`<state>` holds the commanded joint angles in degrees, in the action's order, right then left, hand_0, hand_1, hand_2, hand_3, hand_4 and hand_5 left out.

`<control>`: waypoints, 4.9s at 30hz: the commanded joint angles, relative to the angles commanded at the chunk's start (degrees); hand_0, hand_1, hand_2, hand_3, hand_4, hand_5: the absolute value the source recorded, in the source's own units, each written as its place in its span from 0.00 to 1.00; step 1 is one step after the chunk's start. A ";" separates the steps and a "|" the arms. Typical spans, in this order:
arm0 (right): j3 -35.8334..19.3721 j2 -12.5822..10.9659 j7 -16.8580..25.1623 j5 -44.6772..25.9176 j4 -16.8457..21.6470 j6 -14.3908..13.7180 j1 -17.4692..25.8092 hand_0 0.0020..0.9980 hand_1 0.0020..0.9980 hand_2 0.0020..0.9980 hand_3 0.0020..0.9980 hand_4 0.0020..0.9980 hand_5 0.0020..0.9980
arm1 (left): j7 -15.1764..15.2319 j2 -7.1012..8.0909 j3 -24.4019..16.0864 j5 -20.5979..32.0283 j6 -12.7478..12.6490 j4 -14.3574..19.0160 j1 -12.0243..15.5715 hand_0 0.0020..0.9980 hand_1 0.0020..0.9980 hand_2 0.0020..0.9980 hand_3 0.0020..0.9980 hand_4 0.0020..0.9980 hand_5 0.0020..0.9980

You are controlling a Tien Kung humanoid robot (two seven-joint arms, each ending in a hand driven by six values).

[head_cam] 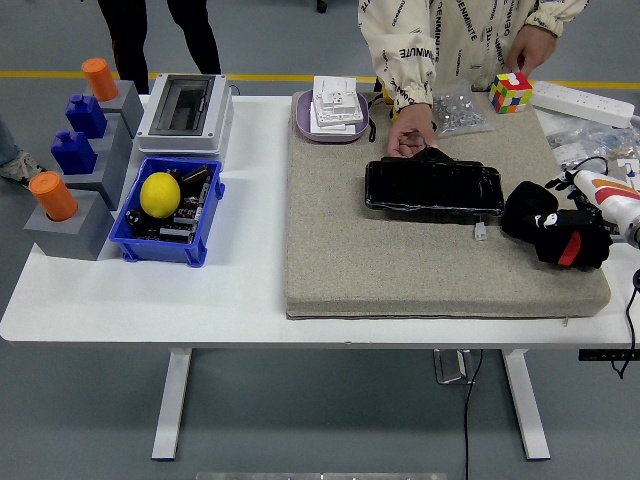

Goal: Pick the rag up,wipe the panel,place it on the desk

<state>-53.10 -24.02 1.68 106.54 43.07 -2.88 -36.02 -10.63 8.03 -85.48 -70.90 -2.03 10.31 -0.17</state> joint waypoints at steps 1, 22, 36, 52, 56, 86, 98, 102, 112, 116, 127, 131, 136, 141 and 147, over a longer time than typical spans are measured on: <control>0.11 0.02 0.01 0.01 -0.05 0.02 0.01 0.77 0.71 0.78 0.77 1.00 0.64 | 0.00 -0.02 -0.01 0.00 -0.01 0.00 -0.02 0.64 0.69 0.74 0.56 0.60 0.47; 0.31 1.53 0.43 0.47 -2.50 -0.10 -0.43 0.77 0.71 0.78 0.77 1.00 0.64 | -0.08 -0.14 0.35 0.18 0.00 0.00 -0.17 0.65 0.69 0.73 0.56 0.60 0.47; -0.40 2.69 1.31 0.90 -3.52 -1.42 0.35 0.76 0.70 0.78 0.77 1.00 0.63 | -0.14 -0.06 0.84 0.39 0.01 0.00 -0.01 0.64 0.69 0.73 0.56 0.60 0.47; -0.77 3.71 2.54 0.09 -4.91 -8.00 0.47 0.72 0.67 0.74 0.74 1.00 0.61 | -0.10 -0.13 0.90 0.49 0.03 0.00 -0.18 0.65 0.69 0.73 0.57 0.60 0.47; -1.01 4.02 2.67 0.15 -5.27 -8.11 0.59 0.72 0.67 0.74 0.74 1.00 0.61 | -0.12 -0.18 0.87 0.55 0.03 0.00 -0.20 0.65 0.69 0.73 0.57 0.60 0.47; -2.31 6.32 3.86 1.14 -9.73 -8.91 0.44 0.72 0.66 0.74 0.74 1.00 0.57 | -0.13 -0.24 0.87 0.66 0.04 0.00 -0.40 0.65 0.69 0.74 0.57 0.60 0.47; -2.36 6.73 4.56 0.88 -10.26 -10.80 0.70 0.66 0.65 0.73 0.72 1.00 0.56 | -0.14 -0.27 0.90 0.68 0.04 0.00 -0.42 0.65 0.69 0.74 0.56 0.60 0.47; -2.44 6.92 4.73 0.80 -10.40 -11.78 0.88 0.60 0.61 0.69 0.69 1.00 0.56 | -0.10 -0.22 0.99 0.74 0.03 0.00 -0.43 0.65 0.69 0.74 0.56 0.60 0.47; -2.64 7.49 5.27 0.54 -11.14 -13.49 1.52 0.52 0.57 0.64 0.60 1.00 0.53 | -0.09 -0.14 1.19 0.80 0.04 0.00 -0.24 0.65 0.69 0.74 0.56 0.60 0.47; -2.73 7.77 5.47 0.48 -11.57 -14.41 1.68 0.52 0.57 0.64 0.60 1.00 0.53 | -0.10 -0.09 1.25 0.78 0.05 0.00 -0.19 0.65 0.69 0.74 0.56 0.60 0.47; -2.74 8.40 6.04 0.29 -11.89 -16.41 1.89 0.47 0.54 0.58 0.56 1.00 0.51 | -0.12 -0.08 1.39 0.80 0.06 0.00 -0.13 0.65 0.69 0.74 0.56 0.60 0.47; -2.86 8.49 6.31 0.06 -11.98 -17.42 1.85 0.43 0.49 0.53 0.52 1.00 0.49 | -0.09 -0.10 1.35 0.79 0.06 0.00 -0.22 0.65 0.69 0.74 0.56 0.60 0.47; -2.88 8.56 6.51 -0.09 -12.06 -18.17 1.82 0.39 0.45 0.49 0.49 1.00 0.46 | -0.10 -0.16 1.22 0.78 0.05 0.00 -0.26 0.65 0.69 0.74 0.56 0.60 0.47; -2.85 8.53 6.54 -0.05 -12.10 -18.46 1.82 0.39 0.45 0.49 0.49 1.00 0.46 | -0.10 -0.21 1.05 0.71 0.04 0.00 -0.26 0.65 0.69 0.74 0.56 0.60 0.47; -3.01 8.53 6.50 0.36 -12.24 -18.74 1.83 0.36 0.42 0.48 0.47 1.00 0.44 | -0.11 -0.26 0.97 0.68 0.05 0.00 -0.26 0.65 0.69 0.73 0.56 0.60 0.47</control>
<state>-56.11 -15.50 8.18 106.90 30.84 -21.62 -34.19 -10.73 7.77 -84.51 -70.22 -1.99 10.31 -0.42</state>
